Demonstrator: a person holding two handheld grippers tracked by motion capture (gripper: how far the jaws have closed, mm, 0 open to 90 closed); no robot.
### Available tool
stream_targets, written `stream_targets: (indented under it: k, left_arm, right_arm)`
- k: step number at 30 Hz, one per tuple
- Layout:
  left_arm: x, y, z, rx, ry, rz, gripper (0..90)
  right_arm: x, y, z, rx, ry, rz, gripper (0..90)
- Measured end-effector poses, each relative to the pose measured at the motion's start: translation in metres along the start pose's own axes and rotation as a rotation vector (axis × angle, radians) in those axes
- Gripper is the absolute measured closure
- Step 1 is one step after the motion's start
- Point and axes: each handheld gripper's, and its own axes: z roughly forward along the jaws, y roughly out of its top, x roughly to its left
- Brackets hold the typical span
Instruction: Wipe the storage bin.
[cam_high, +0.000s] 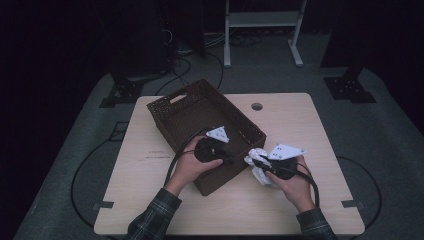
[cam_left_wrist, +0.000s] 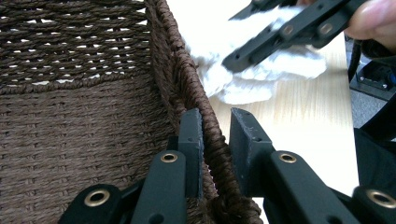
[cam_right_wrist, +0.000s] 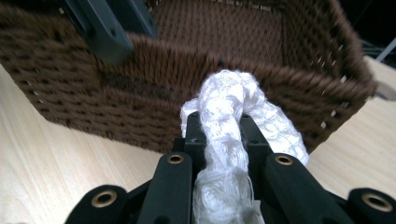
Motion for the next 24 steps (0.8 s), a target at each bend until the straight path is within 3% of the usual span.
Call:
stream_targets:
  k: [13, 24]
  left_arm:
    - [0.0, 0.0, 0.0, 0.007, 0.0, 0.005, 74.2]
    - [0.0, 0.0, 0.0, 0.003, 0.001, 0.003, 74.2]
  right_arm:
    - [0.008, 0.019, -0.023, -0.107, -0.006, -0.037, 77.4]
    - [0.01, 0.007, -0.001, -0.034, 0.029, -0.03, 77.3]
